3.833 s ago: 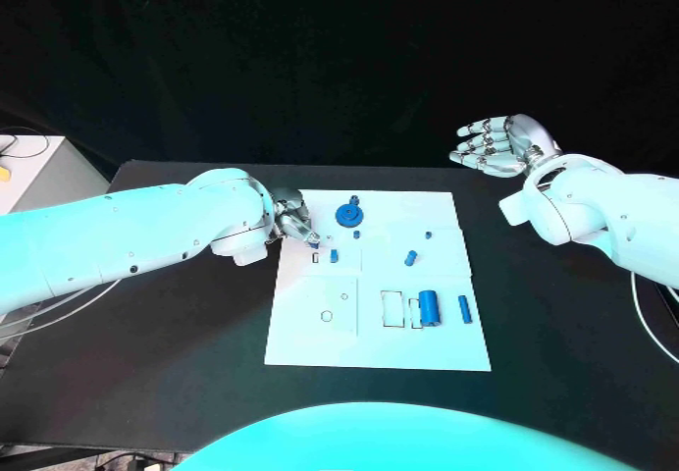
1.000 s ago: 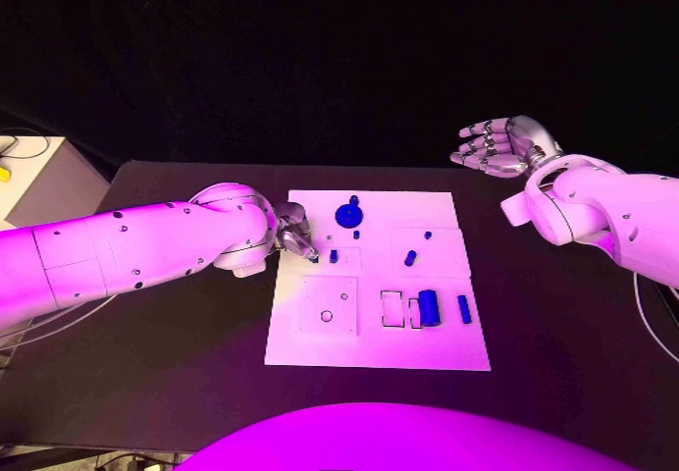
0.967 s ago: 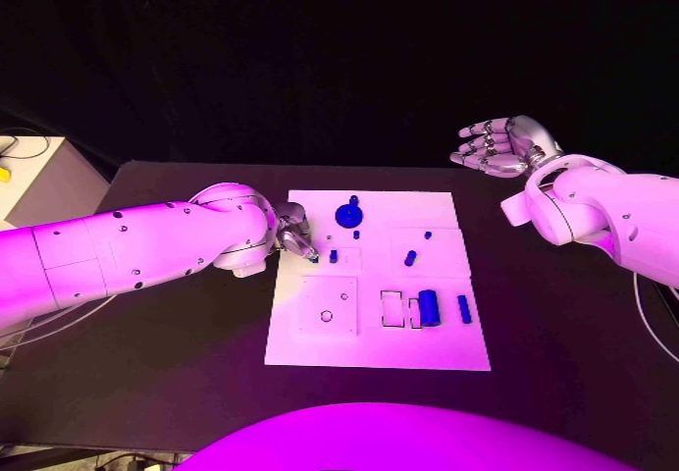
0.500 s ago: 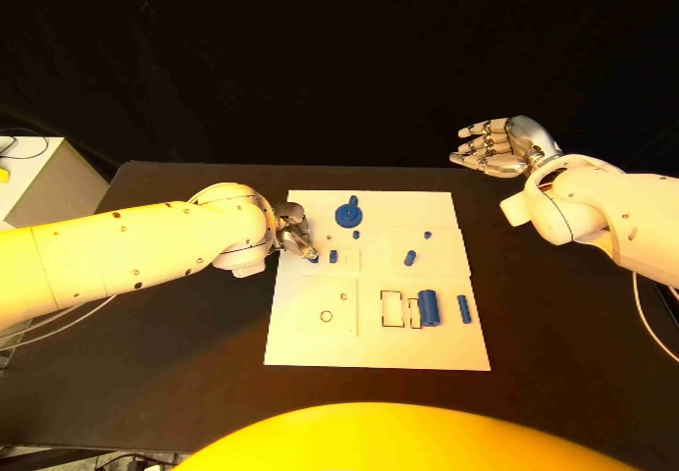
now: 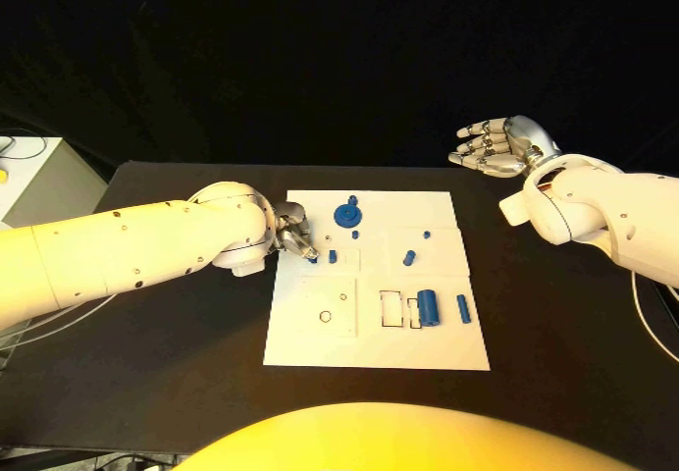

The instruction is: Assemble the parts on the task board

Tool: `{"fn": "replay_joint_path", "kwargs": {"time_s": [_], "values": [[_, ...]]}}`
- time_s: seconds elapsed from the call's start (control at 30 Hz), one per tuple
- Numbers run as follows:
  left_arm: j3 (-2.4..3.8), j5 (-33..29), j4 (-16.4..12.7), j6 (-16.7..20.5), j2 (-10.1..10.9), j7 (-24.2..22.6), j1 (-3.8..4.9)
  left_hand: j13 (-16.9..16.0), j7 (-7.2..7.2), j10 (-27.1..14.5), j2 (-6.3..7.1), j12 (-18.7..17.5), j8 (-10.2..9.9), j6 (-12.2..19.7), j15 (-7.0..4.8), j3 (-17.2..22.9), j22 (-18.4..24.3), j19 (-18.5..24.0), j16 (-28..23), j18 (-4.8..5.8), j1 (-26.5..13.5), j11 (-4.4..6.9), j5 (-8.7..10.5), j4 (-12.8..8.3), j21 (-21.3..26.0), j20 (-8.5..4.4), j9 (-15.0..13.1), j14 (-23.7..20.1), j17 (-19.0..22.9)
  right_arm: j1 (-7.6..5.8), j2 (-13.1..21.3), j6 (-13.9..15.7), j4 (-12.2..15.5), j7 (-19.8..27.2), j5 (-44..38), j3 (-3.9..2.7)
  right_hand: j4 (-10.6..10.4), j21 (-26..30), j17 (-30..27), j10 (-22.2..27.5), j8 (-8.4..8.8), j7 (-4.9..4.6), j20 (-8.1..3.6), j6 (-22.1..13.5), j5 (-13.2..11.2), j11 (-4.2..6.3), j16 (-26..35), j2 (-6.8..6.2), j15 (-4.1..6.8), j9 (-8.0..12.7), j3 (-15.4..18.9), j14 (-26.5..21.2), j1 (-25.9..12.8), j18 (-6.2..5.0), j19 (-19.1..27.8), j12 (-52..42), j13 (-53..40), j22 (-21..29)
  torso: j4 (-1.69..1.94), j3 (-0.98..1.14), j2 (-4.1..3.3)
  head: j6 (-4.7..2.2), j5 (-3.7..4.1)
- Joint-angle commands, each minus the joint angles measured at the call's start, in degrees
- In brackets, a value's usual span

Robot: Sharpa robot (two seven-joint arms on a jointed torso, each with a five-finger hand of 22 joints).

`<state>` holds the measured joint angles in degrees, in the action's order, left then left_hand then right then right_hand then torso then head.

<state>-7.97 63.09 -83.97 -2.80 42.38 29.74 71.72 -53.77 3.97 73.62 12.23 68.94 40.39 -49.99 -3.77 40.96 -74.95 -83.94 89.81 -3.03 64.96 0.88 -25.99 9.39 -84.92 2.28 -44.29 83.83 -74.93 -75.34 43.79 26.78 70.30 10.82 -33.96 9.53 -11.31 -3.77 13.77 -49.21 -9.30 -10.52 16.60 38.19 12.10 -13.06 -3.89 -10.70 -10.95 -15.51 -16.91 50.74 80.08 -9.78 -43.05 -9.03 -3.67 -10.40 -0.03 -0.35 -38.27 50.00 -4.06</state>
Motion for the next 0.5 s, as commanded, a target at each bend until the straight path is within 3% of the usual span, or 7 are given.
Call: {"fn": "replay_joint_path", "kwargs": {"time_s": [0.03,0.5], "values": [[-0.14,-0.1,-0.1,-3.5,-0.5,-1.4,-0.19,0.1,-0.32,0.3,-0.24,-0.2,0.1,-0.7,-0.42,11.2,-7.5,-1.0,0.2,1.01,0.1,-0.03,-0.2,-11.2,-0.3,-0.35,0.2,6.2,-15.1,0.02,0.0,-0.8,0.0,0.3,-0.1,-0.01,0.0,0.3,0.0,0.0,0.33,-5.94,-0.03,-0.2,0.3,-0.25,0.2,0.53,-0.3,0.0,0.2,0.1,-0.2,0.37,0.3,0.2,0.1,0.0,0.0,0.03,0.01,0.0,0.06],[-0.14,0.2,0.0,-4.7,-0.6,-1.1,-0.17,0.1,-0.32,0.3,-0.2,-0.3,0.1,-0.8,-0.43,11.2,-7.5,-1.1,0.2,1.02,0.2,-0.03,-0.17,-11.3,-0.3,-0.35,0.2,6.2,-15.1,0.05,-0.1,-0.9,-0.1,0.4,0.0,-0.01,0.0,0.3,0.0,0.0,0.33,-5.94,-0.03,-0.2,0.3,-0.25,0.2,0.53,-0.3,0.0,0.2,0.1,-0.2,0.37,0.3,0.2,0.1,0.0,0.11,0.01,0.07,0.0,0.13]]}}
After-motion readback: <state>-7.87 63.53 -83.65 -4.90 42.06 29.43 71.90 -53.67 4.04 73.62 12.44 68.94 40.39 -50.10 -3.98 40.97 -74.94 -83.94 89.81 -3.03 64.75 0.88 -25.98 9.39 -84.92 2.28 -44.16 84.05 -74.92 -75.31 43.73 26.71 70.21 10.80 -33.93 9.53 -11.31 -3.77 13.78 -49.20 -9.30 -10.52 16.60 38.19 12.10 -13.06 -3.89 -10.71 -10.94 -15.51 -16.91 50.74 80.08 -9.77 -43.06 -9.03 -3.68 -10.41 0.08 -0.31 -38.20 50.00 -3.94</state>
